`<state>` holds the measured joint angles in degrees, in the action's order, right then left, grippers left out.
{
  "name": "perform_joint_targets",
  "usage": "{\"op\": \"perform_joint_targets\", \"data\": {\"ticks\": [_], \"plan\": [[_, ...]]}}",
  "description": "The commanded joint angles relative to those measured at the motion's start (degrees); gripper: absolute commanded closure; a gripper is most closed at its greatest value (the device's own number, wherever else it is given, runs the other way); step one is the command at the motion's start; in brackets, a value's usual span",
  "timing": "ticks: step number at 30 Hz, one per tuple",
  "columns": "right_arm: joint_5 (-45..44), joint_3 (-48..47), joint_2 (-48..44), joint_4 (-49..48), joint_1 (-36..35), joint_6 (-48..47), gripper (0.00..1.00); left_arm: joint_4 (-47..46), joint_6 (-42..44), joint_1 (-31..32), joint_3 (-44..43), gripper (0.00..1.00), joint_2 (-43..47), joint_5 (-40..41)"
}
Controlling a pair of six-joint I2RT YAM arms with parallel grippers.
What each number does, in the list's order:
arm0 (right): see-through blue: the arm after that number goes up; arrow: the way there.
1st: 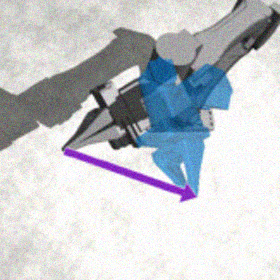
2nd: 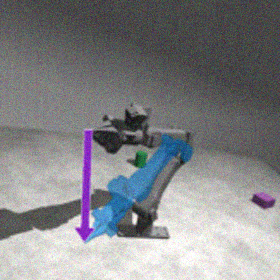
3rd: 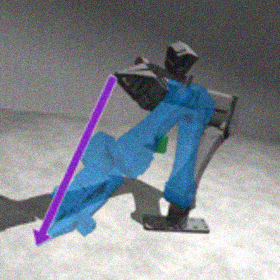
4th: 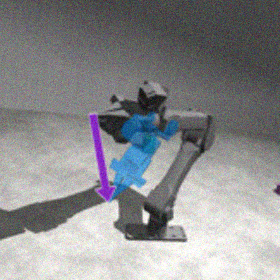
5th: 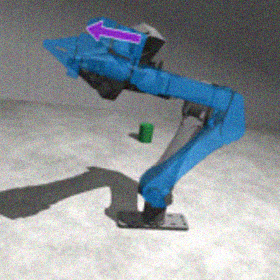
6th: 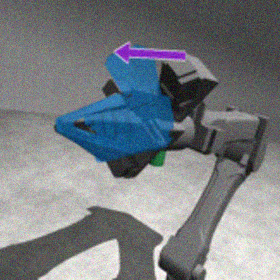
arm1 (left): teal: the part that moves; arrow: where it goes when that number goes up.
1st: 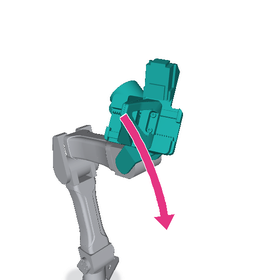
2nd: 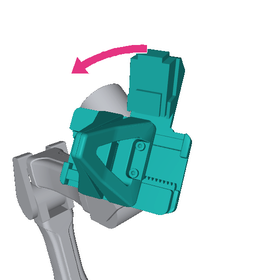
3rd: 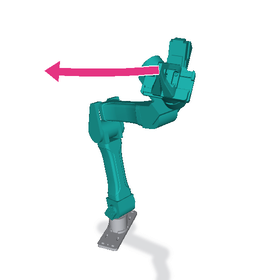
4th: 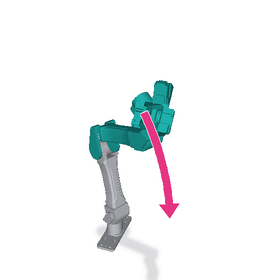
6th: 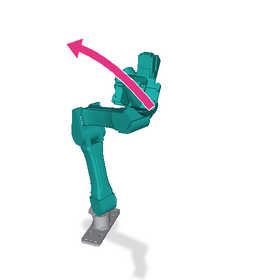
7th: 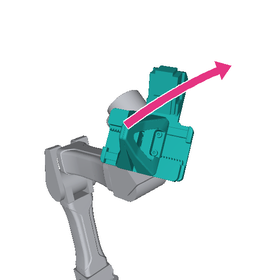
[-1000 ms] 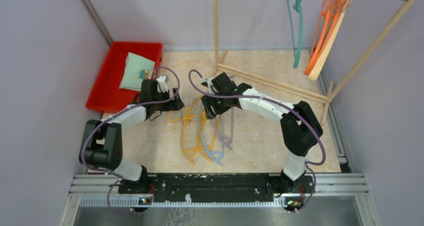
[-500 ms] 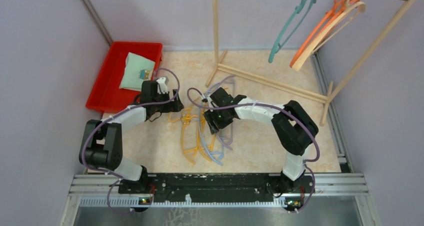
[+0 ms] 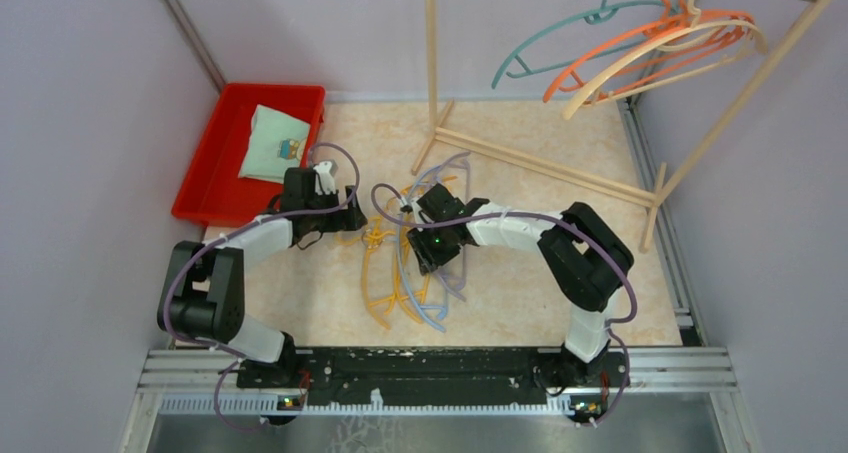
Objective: Organize the hangers
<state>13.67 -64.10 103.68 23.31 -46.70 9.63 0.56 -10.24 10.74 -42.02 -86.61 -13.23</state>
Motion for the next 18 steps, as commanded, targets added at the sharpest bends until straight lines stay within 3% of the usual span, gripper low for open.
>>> {"op": "perform_joint_targets", "data": {"ticks": [1, 2, 4, 11, 18], "plan": [[-0.33, 1.16, 0.16, 0.39, -1.30, 0.62, 0.64, 0.06, 0.26, -0.20, 0.76, 0.01, 2.29, 0.31], [-0.39, 0.68, 0.03, 1.11, -1.35, 0.31, 0.73, 0.06, 0.26, -0.20, 0.75, 0.02, 2.41, 0.29], [-1.97, -0.90, -0.73, 3.61, -1.37, 0.22, 0.80, 0.07, 0.18, -0.20, 0.51, 0.02, 2.59, 0.18], [-9.32, -9.75, -7.32, 13.57, -1.29, -0.37, 0.84, -0.38, -0.59, -0.24, -0.48, 0.01, 3.73, 0.17], [-6.92, -24.51, -10.60, 17.70, 1.20, 1.72, 0.88, -1.22, -0.06, -0.28, -1.09, 0.01, 4.83, 1.19]]}}
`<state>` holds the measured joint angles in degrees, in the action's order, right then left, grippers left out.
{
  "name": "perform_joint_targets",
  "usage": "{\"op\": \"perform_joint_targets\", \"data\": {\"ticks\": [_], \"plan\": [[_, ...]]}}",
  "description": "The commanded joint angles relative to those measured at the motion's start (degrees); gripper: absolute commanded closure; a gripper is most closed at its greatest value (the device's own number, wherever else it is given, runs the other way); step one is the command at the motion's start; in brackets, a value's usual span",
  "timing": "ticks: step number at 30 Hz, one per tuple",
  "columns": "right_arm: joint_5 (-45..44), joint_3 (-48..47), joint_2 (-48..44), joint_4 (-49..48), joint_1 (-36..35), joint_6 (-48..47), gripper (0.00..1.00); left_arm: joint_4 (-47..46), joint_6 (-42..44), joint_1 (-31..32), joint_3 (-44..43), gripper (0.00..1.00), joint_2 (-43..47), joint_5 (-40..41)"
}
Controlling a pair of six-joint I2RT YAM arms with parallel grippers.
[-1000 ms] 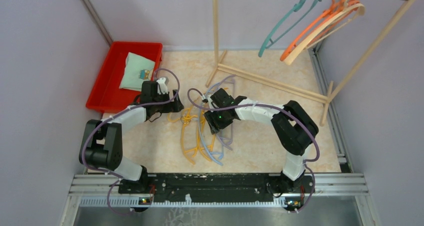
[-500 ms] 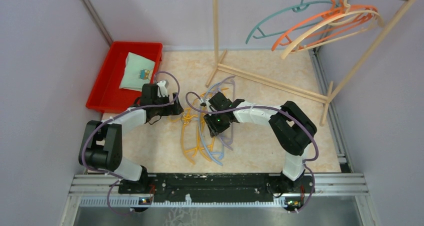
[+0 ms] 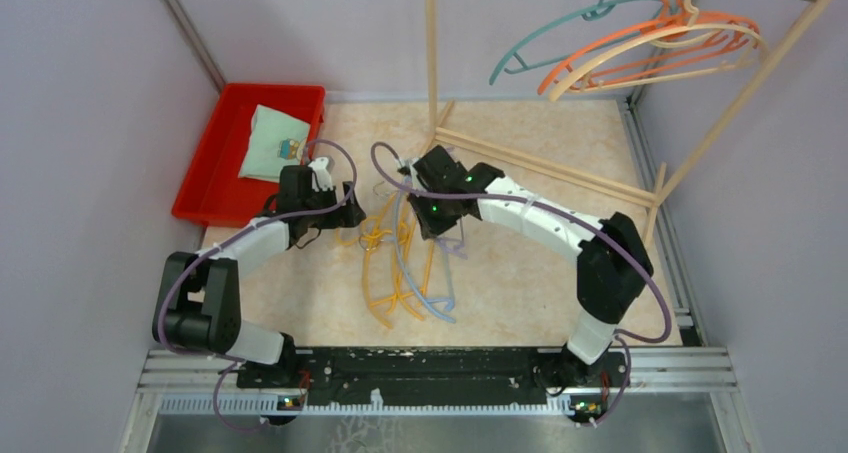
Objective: Organize the hangers
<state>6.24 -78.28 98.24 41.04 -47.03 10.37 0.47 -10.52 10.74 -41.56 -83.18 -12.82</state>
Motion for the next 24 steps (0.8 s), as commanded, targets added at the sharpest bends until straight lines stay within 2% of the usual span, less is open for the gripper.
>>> {"op": "perform_joint_targets", "data": {"ticks": [1, 3, 9, 16, 24], "plan": [[1.37, -12.31, -4.90, -0.45, 2.31, 1.90, 0.93, -1.17, 0.28, -0.28, -1.76, 0.01, 1.17, 0.76], [2.73, -15.69, -4.60, -2.05, 3.88, 3.92, 1.00, -0.77, 0.18, -0.28, -2.28, 0.01, 1.09, 0.58], [6.09, -24.41, -4.03, -5.46, 6.38, 7.11, 1.00, -0.85, 0.56, -0.37, -2.32, 0.01, 2.23, 1.60], [3.70, -30.25, -5.64, -6.40, 7.28, 9.06, 1.00, -0.83, 1.55, -0.85, -1.16, 0.01, 3.37, 2.78], [2.96, -38.80, -8.46, 1.87, 7.56, 8.75, 1.00, -0.91, 1.80, -0.99, -1.60, 0.01, 3.55, 2.71]]}}
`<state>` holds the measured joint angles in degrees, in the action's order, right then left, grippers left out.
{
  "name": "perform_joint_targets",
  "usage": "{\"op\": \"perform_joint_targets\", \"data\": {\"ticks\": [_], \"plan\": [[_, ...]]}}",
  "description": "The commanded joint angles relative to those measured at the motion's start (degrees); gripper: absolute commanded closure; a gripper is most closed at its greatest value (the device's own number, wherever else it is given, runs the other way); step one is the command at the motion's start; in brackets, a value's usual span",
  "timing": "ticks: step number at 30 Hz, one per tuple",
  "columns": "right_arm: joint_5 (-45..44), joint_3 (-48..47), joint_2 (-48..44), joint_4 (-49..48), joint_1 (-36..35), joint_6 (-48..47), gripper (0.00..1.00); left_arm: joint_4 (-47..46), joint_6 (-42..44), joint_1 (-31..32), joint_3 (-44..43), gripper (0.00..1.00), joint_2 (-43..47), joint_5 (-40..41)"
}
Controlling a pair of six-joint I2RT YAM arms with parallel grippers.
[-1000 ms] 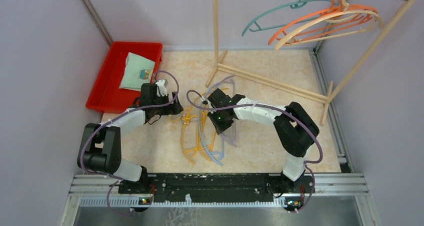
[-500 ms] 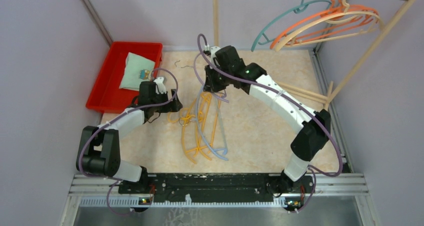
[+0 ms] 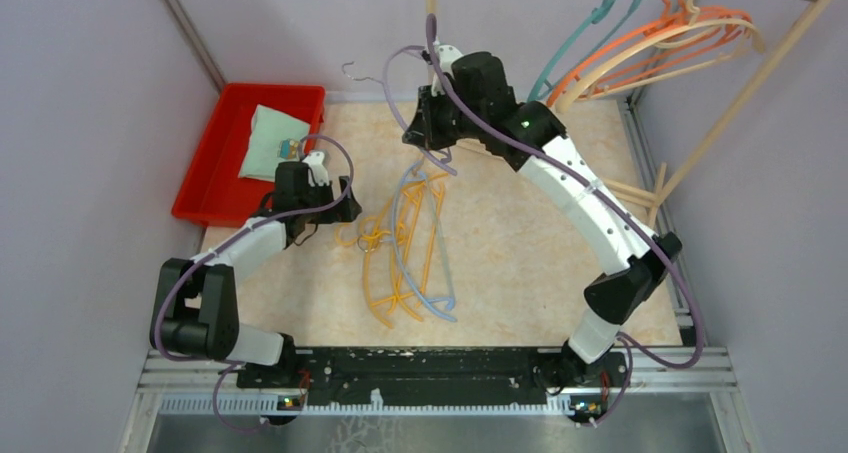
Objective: Organize the hangers
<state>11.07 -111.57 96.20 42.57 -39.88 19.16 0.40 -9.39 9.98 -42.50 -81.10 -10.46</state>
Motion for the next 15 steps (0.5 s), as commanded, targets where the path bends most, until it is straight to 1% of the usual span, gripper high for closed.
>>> {"op": "perform_joint_targets", "data": {"ticks": [1, 4, 6, 10, 13, 15], "plan": [[-2.94, -4.90, -7.95, -0.11, 0.42, 0.36, 1.00, -1.00, 0.64, -0.23, -0.68, 0.01, 1.47, 0.31], [-7.16, -3.43, -12.14, -2.05, 0.60, 1.87, 1.00, -1.02, 0.36, -0.22, -0.51, 0.01, 1.56, 0.14], [-6.72, -4.83, -13.15, -1.65, 0.98, 2.48, 1.00, -1.00, 0.29, -0.24, -0.37, 0.01, 1.60, -0.04], [-2.56, -11.96, -12.19, 4.64, 0.99, 2.55, 1.00, -1.02, -0.06, -0.22, -0.45, 0.01, 1.60, -0.59], [-1.77, -13.40, -13.37, 7.82, 0.96, 2.91, 1.00, -1.47, -0.50, -0.22, -0.29, 0.01, 1.35, -1.08], [-3.02, -13.08, -14.59, 9.29, 1.01, 3.38, 1.00, -1.90, -0.93, -0.22, -0.20, 0.01, 0.88, -1.44]]}}
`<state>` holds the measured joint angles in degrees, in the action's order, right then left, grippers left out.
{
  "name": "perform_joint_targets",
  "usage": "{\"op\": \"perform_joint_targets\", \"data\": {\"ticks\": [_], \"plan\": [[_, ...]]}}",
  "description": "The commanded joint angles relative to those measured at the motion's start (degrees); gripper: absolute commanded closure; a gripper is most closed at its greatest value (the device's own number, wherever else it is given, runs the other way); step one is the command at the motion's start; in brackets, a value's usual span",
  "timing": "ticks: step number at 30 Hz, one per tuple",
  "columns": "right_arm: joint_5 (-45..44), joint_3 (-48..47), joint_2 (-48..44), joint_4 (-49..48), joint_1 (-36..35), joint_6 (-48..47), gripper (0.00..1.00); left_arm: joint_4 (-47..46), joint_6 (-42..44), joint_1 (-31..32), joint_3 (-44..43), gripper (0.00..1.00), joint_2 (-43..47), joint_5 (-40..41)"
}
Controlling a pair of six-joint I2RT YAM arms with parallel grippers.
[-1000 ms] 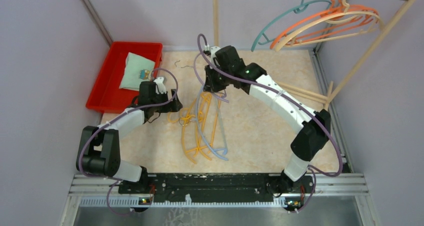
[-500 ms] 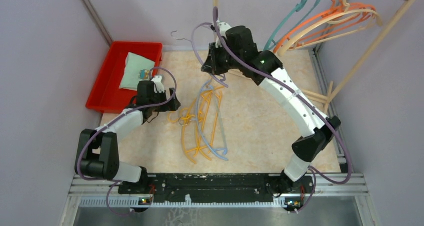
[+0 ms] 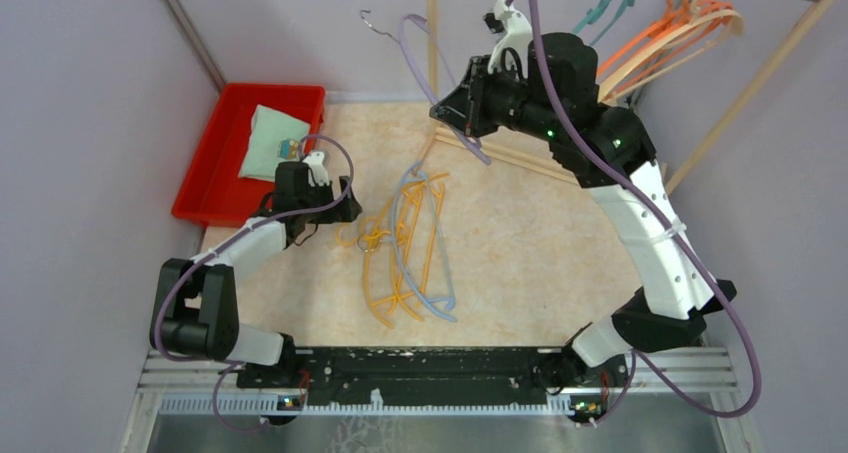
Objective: Organize the hangers
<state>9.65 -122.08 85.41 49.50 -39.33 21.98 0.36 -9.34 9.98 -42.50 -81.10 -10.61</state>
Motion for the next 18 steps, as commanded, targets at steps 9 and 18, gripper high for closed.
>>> {"op": "perform_joint_targets", "data": {"ticks": [9, 18], "plan": [[-11.04, 3.60, -11.32, -1.11, 0.48, 3.33, 1.00, -1.82, -1.16, -0.23, -1.21, 0.01, 0.06, -2.59], [-16.67, 21.82, -15.23, -25.09, 0.56, 2.95, 1.00, -2.02, -1.44, -0.22, -1.17, 0.01, -0.05, -3.14]]}}
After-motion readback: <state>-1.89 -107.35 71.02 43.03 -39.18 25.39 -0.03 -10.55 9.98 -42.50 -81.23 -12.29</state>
